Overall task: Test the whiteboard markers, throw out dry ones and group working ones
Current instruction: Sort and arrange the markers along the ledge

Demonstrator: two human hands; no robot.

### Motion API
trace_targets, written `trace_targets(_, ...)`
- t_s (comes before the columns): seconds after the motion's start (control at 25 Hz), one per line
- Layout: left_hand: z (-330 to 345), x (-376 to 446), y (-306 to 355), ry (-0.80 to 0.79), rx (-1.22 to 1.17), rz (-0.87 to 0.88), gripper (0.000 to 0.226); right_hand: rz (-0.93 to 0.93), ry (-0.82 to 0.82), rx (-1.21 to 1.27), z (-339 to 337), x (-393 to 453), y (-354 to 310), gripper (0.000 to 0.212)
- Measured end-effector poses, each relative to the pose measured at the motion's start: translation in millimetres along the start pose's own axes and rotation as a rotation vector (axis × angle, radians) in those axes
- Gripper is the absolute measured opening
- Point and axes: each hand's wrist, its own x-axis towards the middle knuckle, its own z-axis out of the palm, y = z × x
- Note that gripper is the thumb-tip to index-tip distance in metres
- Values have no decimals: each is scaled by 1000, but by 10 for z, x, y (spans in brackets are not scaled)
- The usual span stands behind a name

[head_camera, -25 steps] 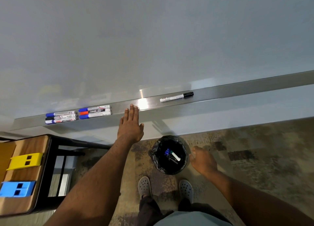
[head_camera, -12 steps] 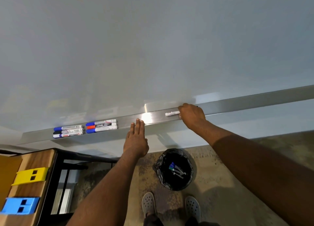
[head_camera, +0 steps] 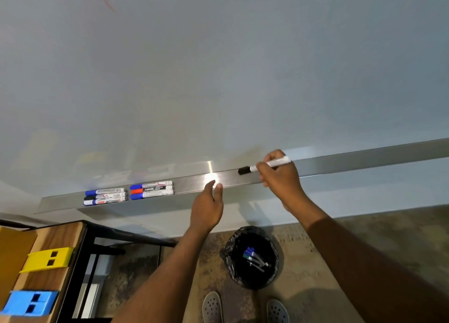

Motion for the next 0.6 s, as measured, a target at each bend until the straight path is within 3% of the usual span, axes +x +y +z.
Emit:
trace_targets(0.08, -4, -159, 337, 38, -410, -79, 57, 157, -113, 228, -81, -199, -24, 13)
trace_targets(0.16, 51, -268, 573, 25, -511, -81, 66, 214, -183, 288, -108, -350, 4, 16)
trace_targets(0.28, 157, -351, 758, 58, -521, -32, 60, 299, -210, 416, -96, -484, 29, 18)
trace_targets(0.4, 241, -420, 802, 83, -437, 36, 64, 366, -212, 383, -103, -536, 17, 24)
trace_targets(0.6, 277, -459, 834, 232, -334, 150, 65, 448, -119, 515, -156, -543, -44, 26)
